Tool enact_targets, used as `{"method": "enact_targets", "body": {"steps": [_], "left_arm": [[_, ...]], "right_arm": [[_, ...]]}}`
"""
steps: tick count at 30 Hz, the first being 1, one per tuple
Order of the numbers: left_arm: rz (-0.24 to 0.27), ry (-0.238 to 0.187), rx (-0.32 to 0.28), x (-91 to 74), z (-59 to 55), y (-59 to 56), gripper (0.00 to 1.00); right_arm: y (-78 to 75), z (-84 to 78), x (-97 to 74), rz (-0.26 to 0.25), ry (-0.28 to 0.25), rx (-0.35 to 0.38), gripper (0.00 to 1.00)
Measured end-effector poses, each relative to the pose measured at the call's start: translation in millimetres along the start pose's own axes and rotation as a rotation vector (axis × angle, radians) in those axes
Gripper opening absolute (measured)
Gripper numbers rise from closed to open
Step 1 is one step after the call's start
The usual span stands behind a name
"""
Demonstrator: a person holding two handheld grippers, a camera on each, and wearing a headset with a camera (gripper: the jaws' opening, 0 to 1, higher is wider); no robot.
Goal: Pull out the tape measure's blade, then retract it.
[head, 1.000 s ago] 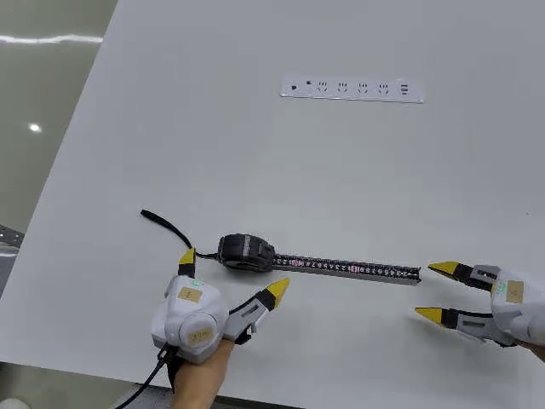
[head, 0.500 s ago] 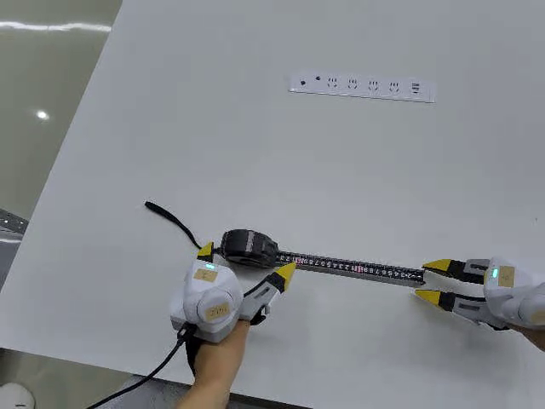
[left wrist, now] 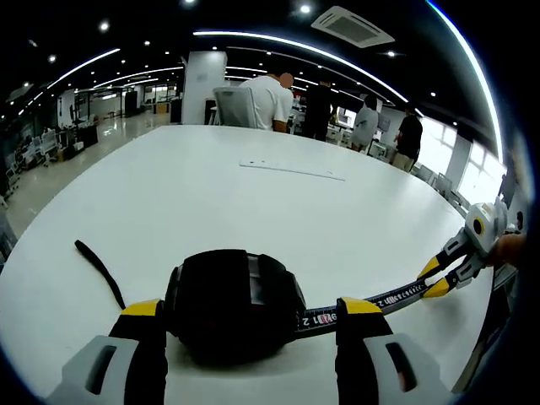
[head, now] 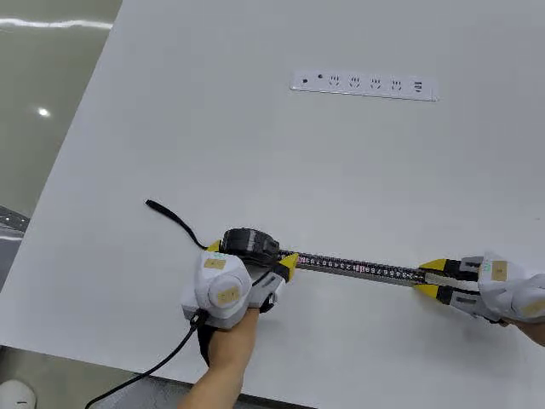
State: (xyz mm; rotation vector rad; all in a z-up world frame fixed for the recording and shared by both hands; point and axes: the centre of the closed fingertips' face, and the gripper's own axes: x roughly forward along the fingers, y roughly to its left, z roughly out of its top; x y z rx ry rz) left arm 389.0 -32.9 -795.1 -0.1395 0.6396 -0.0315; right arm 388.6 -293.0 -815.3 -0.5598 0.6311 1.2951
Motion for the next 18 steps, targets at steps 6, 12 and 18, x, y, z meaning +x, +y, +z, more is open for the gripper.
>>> {"method": "enact_targets", "body": {"steps": [6,12,18], "left_arm": [[0.030,0.014,-0.016,4.8,-5.4,2.9,0.79],[0.061,0.014,-0.045,7.7,-7.0,7.0,0.76],[0.078,0.018,-0.063,9.0,-7.0,12.6,0.70]], "right_arm": [[0.6,0.2,-1.1,-0.004,0.009,-0.007,0.13],[-1.5,-2.9,-0.9,-0.008,0.014,-0.004,0.12],[-2.3,-5.6,-0.6,-0.008,0.019,-0.001,0.12]]}}
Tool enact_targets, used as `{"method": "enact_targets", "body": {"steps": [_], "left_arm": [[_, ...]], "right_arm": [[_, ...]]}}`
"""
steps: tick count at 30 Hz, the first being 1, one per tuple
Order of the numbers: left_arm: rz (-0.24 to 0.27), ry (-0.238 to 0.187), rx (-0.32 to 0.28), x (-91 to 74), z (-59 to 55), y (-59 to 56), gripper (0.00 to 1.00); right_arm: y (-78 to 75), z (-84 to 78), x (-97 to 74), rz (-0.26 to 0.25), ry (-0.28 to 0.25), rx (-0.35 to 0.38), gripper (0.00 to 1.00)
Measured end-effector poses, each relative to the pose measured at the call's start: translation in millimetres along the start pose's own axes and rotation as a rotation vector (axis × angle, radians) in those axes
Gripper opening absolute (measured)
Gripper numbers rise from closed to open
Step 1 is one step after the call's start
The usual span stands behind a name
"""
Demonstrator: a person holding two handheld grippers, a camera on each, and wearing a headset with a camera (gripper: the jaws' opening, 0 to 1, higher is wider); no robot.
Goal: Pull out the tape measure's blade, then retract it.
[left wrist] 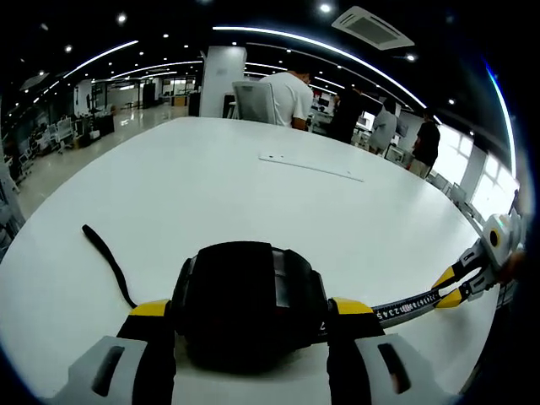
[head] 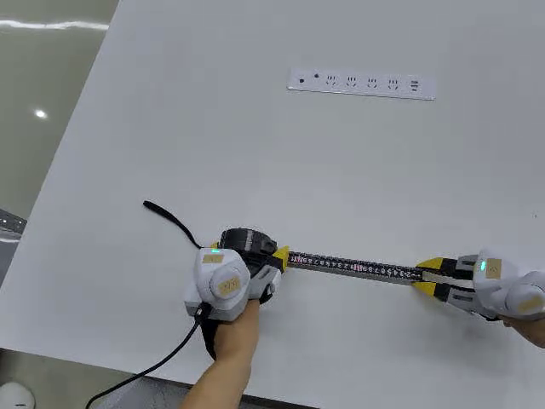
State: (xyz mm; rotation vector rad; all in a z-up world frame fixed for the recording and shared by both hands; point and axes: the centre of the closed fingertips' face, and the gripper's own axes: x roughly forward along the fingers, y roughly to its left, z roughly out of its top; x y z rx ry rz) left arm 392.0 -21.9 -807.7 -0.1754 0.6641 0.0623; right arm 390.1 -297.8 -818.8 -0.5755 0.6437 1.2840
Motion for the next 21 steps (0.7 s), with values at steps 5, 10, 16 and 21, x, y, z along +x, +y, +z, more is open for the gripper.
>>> {"method": "enact_targets", "body": {"steps": [5,10,16,21], "left_arm": [[0.000,-0.006,-0.018,-0.4,0.8,0.2,0.69],[0.010,-0.011,-0.013,-0.7,1.0,1.4,0.68],[0.016,-0.016,-0.008,-1.1,1.2,1.9,0.66],[0.013,-0.014,0.005,-0.1,1.4,2.7,0.64]], "right_arm": [[0.3,-0.6,0.6,0.002,0.002,0.001,0.11],[0.1,-1.0,0.6,0.002,0.003,0.001,0.11],[0.6,-0.3,0.2,0.007,0.010,0.002,0.11],[0.6,1.6,-1.2,0.009,0.012,0.002,0.11]]}}
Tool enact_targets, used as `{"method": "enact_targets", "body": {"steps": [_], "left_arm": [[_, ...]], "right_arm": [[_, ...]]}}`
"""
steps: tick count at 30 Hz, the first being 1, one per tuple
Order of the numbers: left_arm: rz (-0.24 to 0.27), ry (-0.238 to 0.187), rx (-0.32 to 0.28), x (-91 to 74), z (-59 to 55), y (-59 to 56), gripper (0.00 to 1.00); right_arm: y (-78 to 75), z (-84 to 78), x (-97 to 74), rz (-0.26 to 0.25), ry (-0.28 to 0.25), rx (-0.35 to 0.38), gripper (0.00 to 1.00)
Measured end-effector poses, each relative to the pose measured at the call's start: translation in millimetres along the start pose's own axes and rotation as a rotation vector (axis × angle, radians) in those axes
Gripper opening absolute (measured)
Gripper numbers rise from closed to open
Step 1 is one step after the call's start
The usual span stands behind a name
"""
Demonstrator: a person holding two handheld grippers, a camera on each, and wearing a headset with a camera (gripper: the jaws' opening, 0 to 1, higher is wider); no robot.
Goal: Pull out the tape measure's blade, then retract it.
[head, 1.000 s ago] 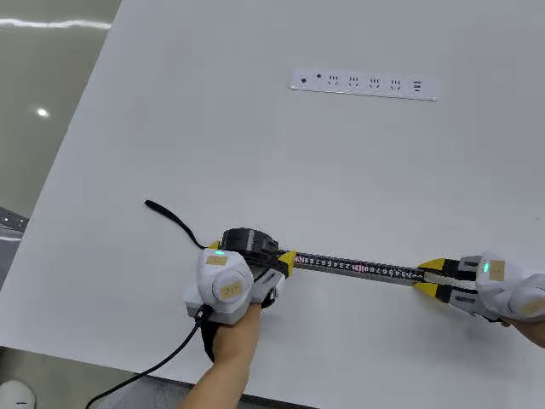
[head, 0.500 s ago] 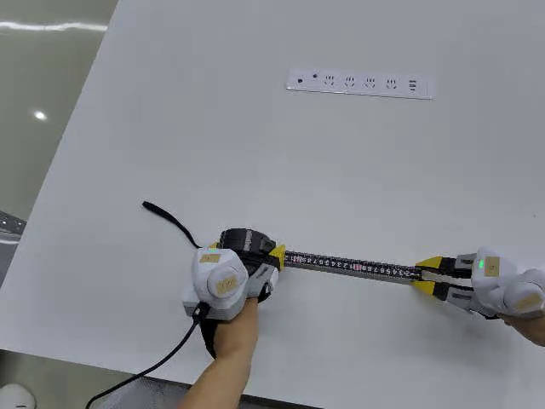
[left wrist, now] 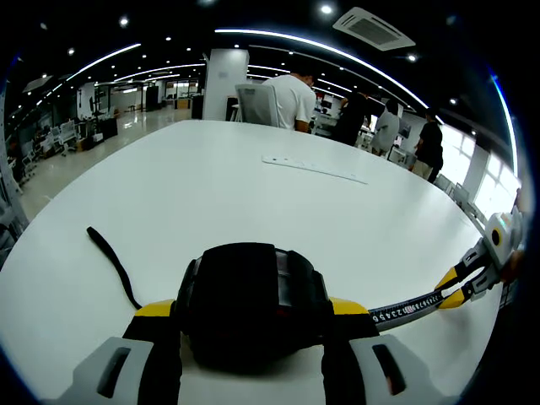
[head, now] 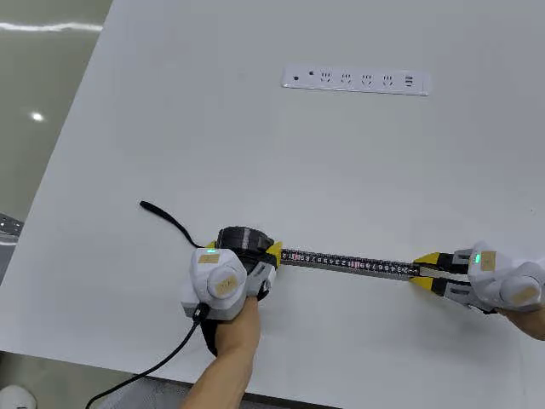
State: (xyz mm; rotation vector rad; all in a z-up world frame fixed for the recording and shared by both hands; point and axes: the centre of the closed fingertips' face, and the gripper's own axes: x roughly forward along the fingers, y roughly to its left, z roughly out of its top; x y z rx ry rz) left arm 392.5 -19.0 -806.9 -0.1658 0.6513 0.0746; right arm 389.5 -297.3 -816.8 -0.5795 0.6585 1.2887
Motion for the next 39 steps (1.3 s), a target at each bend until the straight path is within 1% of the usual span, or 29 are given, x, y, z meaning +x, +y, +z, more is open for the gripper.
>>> {"method": "enact_targets", "body": {"steps": [11,25,39], "left_arm": [[-0.008,0.007,-0.004,0.0,-0.6,0.0,0.63],[-0.022,0.020,-0.007,-0.3,-1.8,-0.3,0.62],[-0.033,0.032,-0.015,-0.8,-1.9,-0.8,0.63]], "right_arm": [[0.7,1.2,0.1,0.008,0.015,-0.009,0.11],[-0.1,-2.7,2.1,0.007,0.019,-0.006,0.11],[-1.8,0.6,9.6,0.012,0.012,-0.014,0.11]]}}
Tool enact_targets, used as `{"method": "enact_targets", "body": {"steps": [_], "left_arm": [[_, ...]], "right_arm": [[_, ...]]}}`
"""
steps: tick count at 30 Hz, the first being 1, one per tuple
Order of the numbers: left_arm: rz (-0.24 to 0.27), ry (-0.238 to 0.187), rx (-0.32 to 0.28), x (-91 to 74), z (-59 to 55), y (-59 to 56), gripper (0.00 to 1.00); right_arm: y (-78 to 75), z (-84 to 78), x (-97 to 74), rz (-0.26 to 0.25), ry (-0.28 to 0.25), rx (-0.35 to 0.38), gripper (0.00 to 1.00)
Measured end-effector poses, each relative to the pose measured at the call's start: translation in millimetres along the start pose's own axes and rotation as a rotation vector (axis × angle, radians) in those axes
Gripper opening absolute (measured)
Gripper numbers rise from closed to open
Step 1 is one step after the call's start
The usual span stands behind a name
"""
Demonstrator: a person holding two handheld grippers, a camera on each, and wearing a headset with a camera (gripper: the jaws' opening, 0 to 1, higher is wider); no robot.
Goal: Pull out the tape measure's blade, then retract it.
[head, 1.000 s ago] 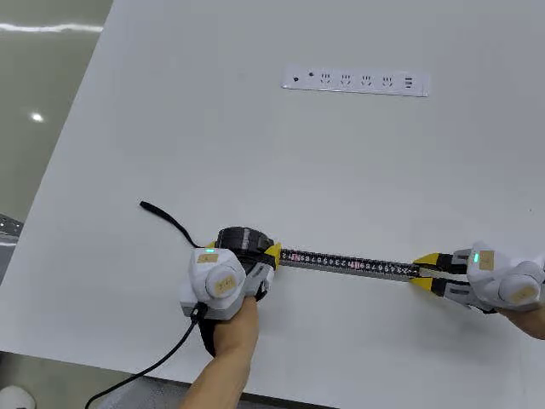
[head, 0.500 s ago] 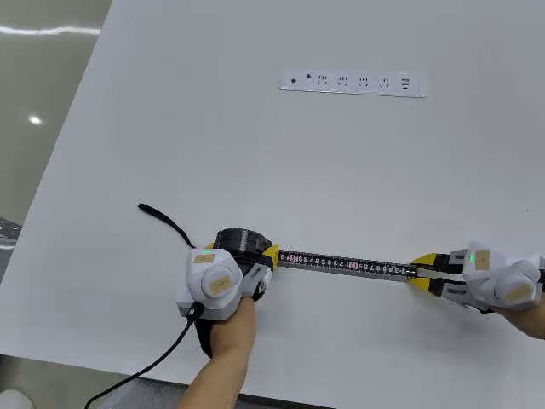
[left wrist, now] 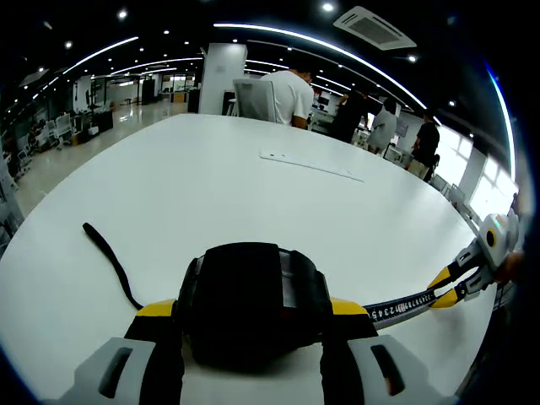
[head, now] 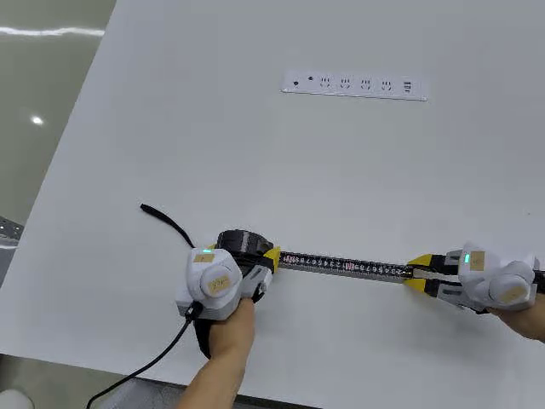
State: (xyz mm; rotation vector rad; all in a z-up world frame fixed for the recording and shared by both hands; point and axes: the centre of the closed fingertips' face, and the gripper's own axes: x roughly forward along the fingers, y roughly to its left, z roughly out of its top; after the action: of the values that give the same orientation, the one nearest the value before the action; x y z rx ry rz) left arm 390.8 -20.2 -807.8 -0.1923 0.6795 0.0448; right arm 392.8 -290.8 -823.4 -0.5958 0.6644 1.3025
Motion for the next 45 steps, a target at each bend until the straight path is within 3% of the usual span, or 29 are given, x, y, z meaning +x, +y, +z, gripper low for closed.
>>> {"method": "enact_targets", "body": {"steps": [45], "left_arm": [[-0.024,0.016,-0.017,-1.0,-0.5,0.9,0.63]], "right_arm": [[17.9,63.6,51.8,0.029,-0.049,-0.011,0.11]]}}
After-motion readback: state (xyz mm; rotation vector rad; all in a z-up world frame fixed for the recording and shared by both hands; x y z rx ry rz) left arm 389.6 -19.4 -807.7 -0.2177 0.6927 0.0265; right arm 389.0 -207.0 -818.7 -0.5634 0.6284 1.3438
